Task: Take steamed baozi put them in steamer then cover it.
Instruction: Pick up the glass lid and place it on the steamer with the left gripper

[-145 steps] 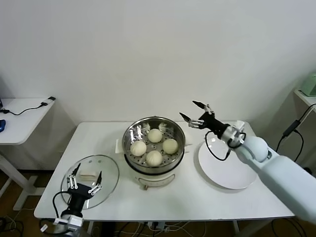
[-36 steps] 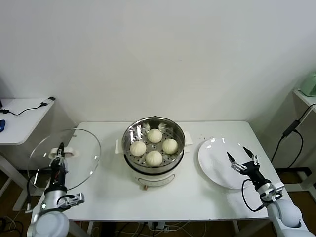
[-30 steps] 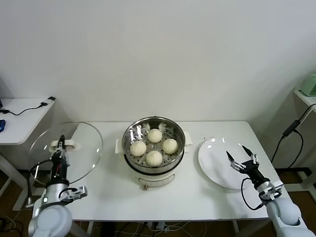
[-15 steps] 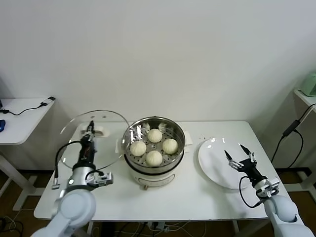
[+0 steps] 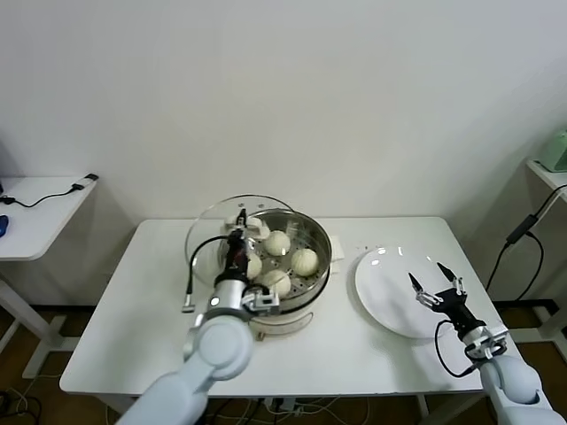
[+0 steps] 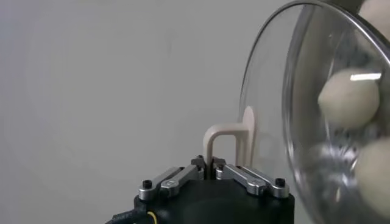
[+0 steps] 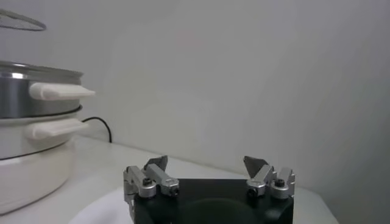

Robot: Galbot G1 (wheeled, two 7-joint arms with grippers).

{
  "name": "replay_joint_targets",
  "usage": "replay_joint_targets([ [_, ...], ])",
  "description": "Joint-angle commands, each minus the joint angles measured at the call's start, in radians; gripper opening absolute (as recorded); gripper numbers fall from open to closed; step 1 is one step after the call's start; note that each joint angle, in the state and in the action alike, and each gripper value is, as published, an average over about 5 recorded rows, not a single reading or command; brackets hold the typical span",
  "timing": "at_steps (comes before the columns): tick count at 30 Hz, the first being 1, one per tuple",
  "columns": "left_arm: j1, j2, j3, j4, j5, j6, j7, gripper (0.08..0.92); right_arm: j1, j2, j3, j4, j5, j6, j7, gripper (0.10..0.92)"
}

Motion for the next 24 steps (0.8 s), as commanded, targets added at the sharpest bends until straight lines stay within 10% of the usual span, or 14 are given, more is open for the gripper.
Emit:
replay_joint_targets([
  [1,-0.093,-0.217,0.12,0.178,0.093,0.049,0.04,0.143,-0.009,-0.002,0.017,-0.008,0.001,0.01,-0.005,0.823],
  [24,-0.058,-0.208,0.057,0.221,0.095,0.049,0.029,0.143,-0.007,0.002,0.018,-0.016,-0.006,0.02,-0.018,0.823],
])
